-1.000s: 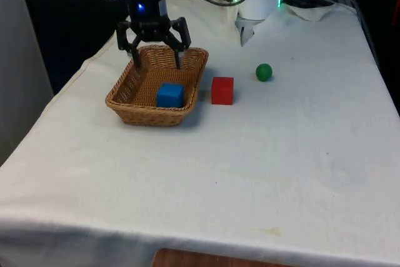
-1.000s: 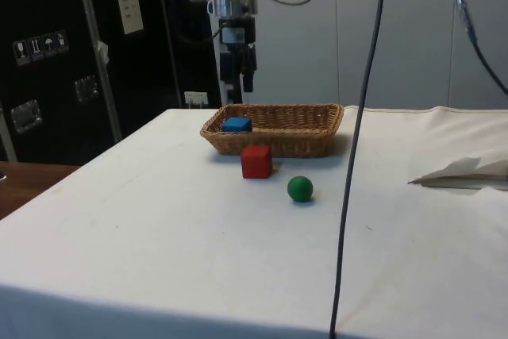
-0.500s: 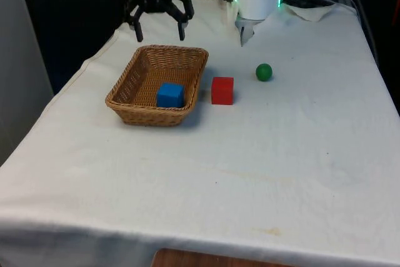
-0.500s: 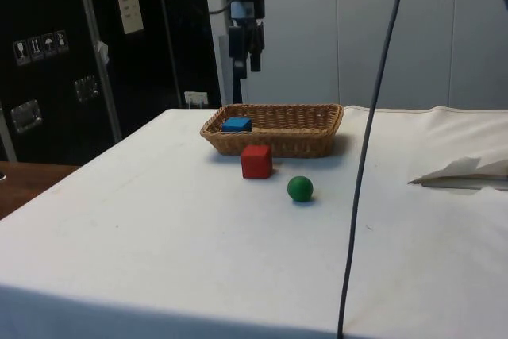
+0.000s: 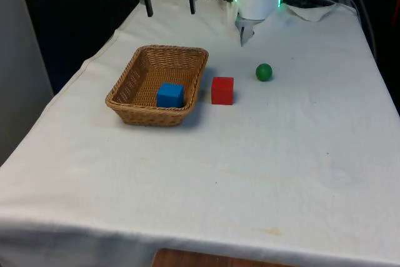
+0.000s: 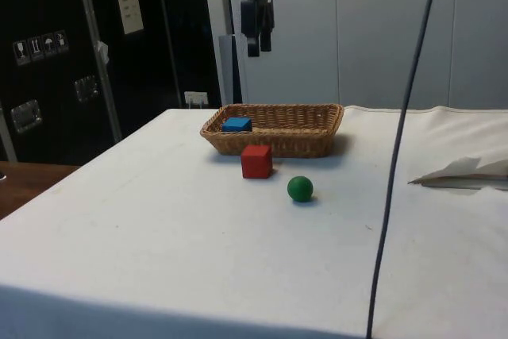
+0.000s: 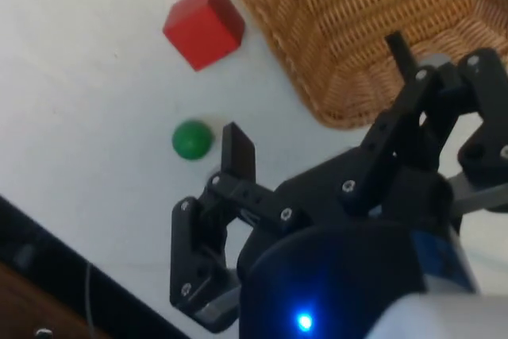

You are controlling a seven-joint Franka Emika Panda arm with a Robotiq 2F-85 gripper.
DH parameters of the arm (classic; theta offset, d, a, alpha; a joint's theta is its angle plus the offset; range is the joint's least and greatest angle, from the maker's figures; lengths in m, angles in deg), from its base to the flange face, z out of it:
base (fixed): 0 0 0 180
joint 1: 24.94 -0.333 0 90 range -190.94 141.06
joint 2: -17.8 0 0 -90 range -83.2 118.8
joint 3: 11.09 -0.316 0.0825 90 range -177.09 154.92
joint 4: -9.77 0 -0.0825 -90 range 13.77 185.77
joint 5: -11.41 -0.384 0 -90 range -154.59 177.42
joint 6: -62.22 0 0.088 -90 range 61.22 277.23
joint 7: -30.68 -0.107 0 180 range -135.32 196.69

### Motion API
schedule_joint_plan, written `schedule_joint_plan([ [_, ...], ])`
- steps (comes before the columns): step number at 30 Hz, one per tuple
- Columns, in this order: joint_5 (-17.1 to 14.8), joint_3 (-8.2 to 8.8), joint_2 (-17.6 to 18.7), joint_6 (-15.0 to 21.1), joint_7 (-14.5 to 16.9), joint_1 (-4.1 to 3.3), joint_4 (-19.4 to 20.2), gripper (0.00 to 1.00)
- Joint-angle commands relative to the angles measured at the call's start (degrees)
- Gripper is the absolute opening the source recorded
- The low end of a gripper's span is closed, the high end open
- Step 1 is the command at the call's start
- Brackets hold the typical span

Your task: Place all non-red objects into the basket.

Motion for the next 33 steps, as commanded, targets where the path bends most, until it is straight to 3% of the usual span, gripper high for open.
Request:
schedule_joint_plan([
  [1, 2.01, 0.17, -1.38, -0.17, -1.43, -0.46, 0.69, 1.00],
  [5, 5.39, -0.57, -5.33, -1.55, -3.61, -0.57, 2.29, 1.00],
  [6, 4.13, -0.69, -4.76, -1.55, -2.58, -0.23, 2.01, 1.00],
  [7, 6.02, -0.74, -6.13, -1.95, -3.95, -0.52, 2.58, 1.00],
  [13, 10.08, -2.12, -11.23, -4.30, -6.76, -0.40, 4.35, 1.00],
  [14, 9.05, -2.01, -10.94, -4.35, -5.90, -0.29, 4.24, 1.00],
  [17, 11.92, -3.04, -13.64, -5.56, -8.08, -0.40, 4.93, 1.00],
  [29, 14.67, -5.73, -18.39, -9.63, -9.68, -0.23, 5.10, 1.00],
  [30, 13.24, -5.27, -17.53, -9.17, -8.48, -0.29, 4.87, 1.00],
  [33, 16.21, -6.88, -20.57, -11.17, -11.00, -0.17, 5.67, 1.00],
])
